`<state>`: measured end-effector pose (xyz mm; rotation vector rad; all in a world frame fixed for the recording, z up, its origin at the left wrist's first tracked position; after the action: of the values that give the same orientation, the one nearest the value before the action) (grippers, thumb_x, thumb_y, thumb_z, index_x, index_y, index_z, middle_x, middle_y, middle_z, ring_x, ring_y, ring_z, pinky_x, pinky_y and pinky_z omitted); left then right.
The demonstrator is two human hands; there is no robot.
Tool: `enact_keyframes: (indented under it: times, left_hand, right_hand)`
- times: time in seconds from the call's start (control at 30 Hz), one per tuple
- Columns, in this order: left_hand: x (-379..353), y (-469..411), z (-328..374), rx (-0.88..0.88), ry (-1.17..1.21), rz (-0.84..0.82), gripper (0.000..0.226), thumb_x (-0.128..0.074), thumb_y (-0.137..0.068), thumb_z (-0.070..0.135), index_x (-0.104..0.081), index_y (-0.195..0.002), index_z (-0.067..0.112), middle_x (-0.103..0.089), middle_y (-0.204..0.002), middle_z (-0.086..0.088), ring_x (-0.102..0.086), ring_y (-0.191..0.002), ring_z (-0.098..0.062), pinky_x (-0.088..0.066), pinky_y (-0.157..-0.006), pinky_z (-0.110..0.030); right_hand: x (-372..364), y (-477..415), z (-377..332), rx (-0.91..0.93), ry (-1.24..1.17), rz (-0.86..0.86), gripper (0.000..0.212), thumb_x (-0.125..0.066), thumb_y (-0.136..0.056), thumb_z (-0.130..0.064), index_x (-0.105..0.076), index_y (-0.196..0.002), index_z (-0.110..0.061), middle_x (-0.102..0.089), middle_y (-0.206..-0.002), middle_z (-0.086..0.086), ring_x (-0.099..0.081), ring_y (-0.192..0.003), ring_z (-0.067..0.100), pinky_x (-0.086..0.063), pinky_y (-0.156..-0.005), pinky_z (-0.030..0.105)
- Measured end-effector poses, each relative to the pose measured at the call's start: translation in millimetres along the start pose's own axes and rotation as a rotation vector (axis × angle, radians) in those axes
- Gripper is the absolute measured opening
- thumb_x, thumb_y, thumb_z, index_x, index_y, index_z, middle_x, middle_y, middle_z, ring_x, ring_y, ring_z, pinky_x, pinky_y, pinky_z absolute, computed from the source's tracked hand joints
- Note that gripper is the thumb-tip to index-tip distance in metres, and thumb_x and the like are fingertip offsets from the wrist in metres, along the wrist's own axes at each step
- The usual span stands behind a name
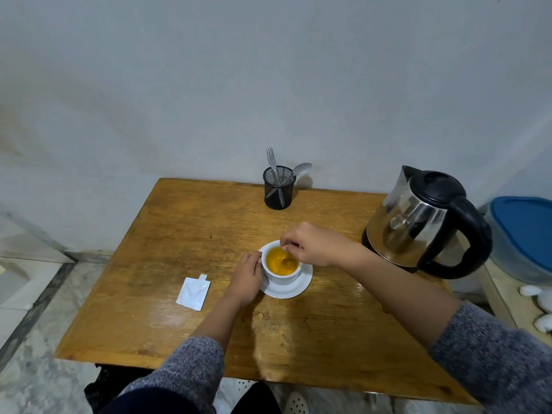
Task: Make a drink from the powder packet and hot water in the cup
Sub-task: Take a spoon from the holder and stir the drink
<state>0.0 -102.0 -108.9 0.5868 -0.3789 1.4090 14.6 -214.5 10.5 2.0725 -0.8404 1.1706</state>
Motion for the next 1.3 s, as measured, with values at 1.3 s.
enact_keyframes:
  times: [1.3]
  left_hand:
    - [0, 1, 0, 0.0, 0.007, -0.008, 0.032, -0.036, -0.097, 0.023, -0.051, -0.123, 0.013, -0.052, -0.123, -0.012, -0.048, -0.111, -0.021, -0.04, -0.098, -0.036]
  right_hand:
    - [3, 9, 13, -0.139, -0.135, 0.177, 0.023, -0.047, -0.096, -0.02, -0.065, -0.104, -0.009, -0.069, -0.1, 0.011, -0.058, -0.081, 0.017, -0.045, -0.066, 0.03]
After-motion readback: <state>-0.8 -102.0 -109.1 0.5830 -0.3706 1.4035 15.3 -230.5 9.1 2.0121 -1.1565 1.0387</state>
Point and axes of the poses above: each hand's wrist, its own y-axis away from the middle knuckle, its own x-axis out of the back of the hand, z = x × y, the point moved 9 cm from there along -y, towards the middle knuckle
